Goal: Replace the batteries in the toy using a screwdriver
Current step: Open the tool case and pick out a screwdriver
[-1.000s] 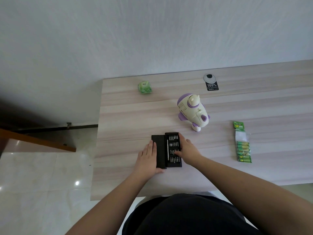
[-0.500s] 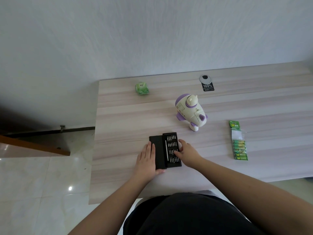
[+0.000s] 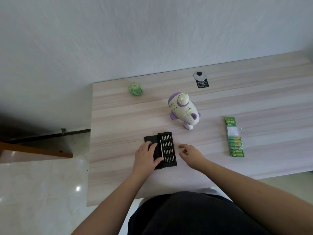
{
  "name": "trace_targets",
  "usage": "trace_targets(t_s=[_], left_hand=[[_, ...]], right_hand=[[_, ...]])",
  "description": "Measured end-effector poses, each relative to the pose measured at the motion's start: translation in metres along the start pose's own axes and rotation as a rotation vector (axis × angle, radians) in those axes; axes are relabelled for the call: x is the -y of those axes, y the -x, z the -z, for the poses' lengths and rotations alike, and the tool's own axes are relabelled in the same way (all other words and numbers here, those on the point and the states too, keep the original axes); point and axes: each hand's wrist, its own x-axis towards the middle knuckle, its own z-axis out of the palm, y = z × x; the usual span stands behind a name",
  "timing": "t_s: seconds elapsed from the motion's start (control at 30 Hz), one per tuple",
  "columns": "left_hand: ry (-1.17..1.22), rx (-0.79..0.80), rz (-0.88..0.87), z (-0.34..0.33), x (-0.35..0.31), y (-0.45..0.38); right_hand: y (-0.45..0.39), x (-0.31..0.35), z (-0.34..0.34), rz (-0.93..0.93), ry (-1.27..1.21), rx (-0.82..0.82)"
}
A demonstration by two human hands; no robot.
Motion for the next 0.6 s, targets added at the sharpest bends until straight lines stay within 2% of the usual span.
trace_targets(t_s=[0.23,0.6], left_hand=[[0.050,0.053,0.084,0.006,-0.021,-0.007],[-0.107,0.204,0.160,0.022,-0.036,-0.021]], right_hand=[[0.000,-0.019,0.020,0.086,-0.015,0.120],[-0.012,-0.022,0.030,0.230,0.043,0.246]])
